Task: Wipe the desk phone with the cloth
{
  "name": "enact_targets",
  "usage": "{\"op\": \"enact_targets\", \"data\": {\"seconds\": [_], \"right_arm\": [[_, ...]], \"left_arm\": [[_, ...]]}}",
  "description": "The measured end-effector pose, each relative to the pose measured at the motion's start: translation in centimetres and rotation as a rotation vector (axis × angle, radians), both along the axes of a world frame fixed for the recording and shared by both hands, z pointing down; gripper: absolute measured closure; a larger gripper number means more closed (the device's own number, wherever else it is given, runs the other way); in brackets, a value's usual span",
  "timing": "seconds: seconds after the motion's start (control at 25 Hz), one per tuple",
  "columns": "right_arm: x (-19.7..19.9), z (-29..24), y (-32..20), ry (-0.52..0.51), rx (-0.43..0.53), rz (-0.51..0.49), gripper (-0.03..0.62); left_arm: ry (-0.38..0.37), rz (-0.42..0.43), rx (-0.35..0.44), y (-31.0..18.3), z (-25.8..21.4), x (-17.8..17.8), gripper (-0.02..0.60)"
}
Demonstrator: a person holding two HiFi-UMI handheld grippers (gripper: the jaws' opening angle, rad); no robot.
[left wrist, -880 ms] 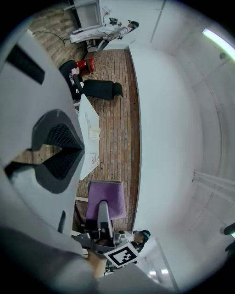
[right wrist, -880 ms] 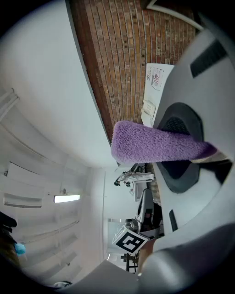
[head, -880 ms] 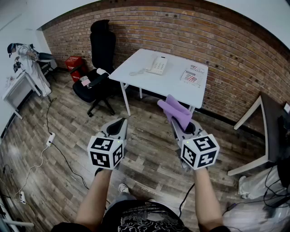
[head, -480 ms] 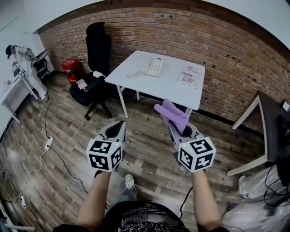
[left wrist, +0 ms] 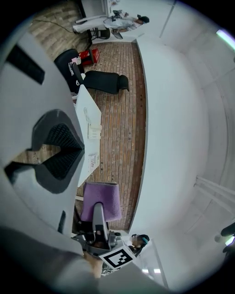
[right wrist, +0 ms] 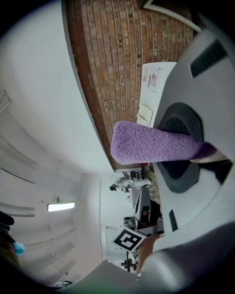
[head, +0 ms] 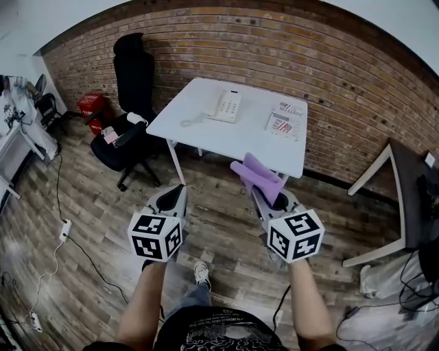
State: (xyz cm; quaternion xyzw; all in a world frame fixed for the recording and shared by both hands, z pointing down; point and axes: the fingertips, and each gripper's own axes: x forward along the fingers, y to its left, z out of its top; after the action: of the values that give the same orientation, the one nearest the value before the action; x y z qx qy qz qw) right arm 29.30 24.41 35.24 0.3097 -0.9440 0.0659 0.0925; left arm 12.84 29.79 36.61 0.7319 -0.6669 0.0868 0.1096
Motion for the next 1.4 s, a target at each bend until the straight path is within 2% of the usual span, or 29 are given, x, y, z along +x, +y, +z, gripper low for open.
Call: {"op": "enact_targets", "data": {"seconds": [0.44,0.76,1.4], "right_arm": [[-8.4,-0.5,-10.0,0.034,-0.044,0.075,0.551],[-12.8,-0.1,-14.7,0.061,-0.058,0.106,0.549],[-14.8,0.9,-21.9,0.076,-0.065,0.149,0.549]], "left_arm": [[0.041,0.086,-0.032,-11.6,0.3,-8.4,0.578],[0.071,0.115,-0.046,-16.6,1.2,-12.9,0.578],[0.067,0.163,-0.072,-24.0,2.6,-15.7,0.578]]}}
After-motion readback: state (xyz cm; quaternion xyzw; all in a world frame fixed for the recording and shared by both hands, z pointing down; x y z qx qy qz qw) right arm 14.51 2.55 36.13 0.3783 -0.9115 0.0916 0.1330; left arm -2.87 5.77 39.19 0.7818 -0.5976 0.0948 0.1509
